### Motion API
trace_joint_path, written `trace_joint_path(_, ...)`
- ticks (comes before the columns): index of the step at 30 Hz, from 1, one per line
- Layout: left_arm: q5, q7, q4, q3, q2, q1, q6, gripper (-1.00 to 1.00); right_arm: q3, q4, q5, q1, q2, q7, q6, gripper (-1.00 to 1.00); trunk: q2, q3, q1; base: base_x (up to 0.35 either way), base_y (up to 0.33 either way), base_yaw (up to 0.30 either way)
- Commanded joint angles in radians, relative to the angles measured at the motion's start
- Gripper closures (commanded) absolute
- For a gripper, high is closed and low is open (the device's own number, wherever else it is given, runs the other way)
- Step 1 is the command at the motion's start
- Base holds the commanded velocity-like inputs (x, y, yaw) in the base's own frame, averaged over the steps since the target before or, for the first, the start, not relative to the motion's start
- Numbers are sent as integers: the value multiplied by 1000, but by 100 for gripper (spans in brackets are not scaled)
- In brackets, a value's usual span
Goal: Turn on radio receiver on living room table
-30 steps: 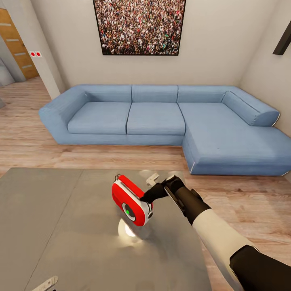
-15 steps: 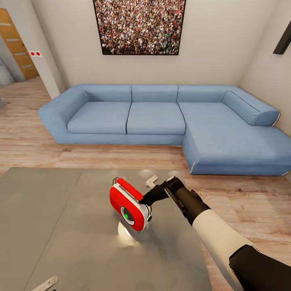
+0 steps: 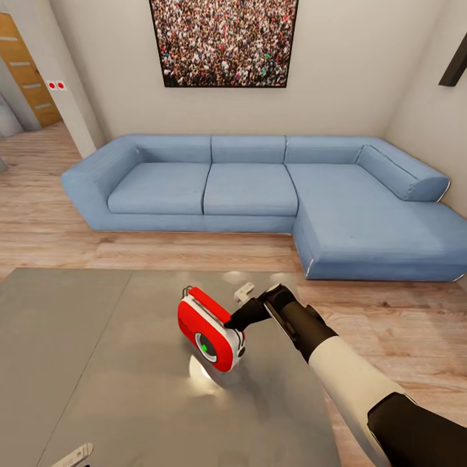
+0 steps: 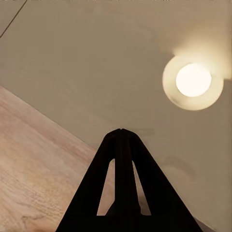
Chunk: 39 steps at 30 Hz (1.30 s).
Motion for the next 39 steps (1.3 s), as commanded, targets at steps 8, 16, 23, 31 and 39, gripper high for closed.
trace_joint_path(8, 0, 0, 0, 0, 0, 0, 0, 100, 0, 8, -8, 0, 0, -2, 1, 100, 0, 0, 0, 0, 0, 0)
trace_joint_path(16, 0, 0, 0, 0, 0, 0, 0, 100, 0, 10, -7, 0, 0, -4, 0, 100, 0, 0, 0, 0, 0, 0)
trace_joint_path(23, -1, 0, 1, -1, -1, 0, 0, 100, 0, 10, -6, 0, 0, -3, 1, 100, -49, -22, 27, 0, 0, 0)
trace_joint_path(31, -1, 0, 1, -2, -2, 0, -1, 100, 0, 10, -4, 0, -1, -5, 1, 100, -105, -47, 57, 0, 0, 0)
trace_joint_path(39, -2, 0, 1, -2, -2, 0, -2, 100, 0, 10, -3, 0, -1, -4, 1, 100, -161, -72, 88, 0, 0, 0)
